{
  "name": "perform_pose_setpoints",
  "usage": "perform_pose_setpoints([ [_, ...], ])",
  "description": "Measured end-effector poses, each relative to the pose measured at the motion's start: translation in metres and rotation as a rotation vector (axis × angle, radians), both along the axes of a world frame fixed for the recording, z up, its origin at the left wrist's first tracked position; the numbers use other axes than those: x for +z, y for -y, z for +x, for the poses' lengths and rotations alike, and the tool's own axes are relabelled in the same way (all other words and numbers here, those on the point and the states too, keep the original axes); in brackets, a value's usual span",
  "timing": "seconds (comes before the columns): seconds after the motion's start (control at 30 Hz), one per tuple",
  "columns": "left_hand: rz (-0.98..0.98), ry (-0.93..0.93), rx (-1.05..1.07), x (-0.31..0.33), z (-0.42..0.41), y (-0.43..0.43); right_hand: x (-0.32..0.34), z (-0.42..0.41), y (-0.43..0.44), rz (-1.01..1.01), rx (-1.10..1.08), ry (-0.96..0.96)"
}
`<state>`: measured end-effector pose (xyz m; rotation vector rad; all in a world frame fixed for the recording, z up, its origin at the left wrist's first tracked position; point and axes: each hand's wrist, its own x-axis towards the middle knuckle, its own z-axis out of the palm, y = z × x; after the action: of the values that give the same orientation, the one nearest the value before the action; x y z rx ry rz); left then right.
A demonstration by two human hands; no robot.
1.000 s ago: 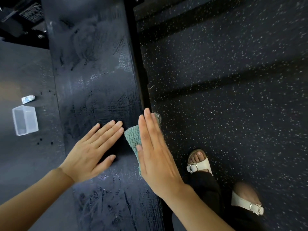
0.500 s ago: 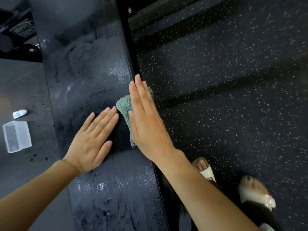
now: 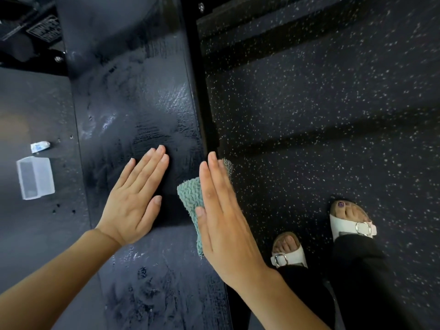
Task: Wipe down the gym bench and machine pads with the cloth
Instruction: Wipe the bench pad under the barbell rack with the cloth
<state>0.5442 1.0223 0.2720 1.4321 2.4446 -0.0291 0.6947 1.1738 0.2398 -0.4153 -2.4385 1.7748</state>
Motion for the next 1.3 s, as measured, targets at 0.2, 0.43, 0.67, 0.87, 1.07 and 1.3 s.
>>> perform_pose_setpoints([
  [0.2,0.012,-0.004,0.02,-0.002,-0.005,-0.005,-0.002,-0.013,-0.007,-0.01,0.005,-0.007],
  [0.43,0.019,-0.002,0.02,-0.003,-0.005,-0.006,-0.004,-0.045,-0.02,-0.064,-0.014,-0.025],
  [0.67,0.007,-0.007,0.017,-0.002,-0.005,-0.006,-0.006,-0.1,-0.046,-0.057,-0.025,-0.042],
  [0.87,0.0,-0.012,0.021,-0.002,-0.005,-0.007,-0.004,-0.1,-0.045,-0.084,-0.041,-0.026],
  [1.07,0.009,-0.006,0.015,-0.002,-0.007,-0.006,0.001,-0.061,-0.033,-0.012,0.035,0.003],
  [1.3,0.043,-0.001,0.002,-0.002,-0.008,-0.006,-0.003,-0.07,-0.032,-0.032,0.015,-0.023],
])
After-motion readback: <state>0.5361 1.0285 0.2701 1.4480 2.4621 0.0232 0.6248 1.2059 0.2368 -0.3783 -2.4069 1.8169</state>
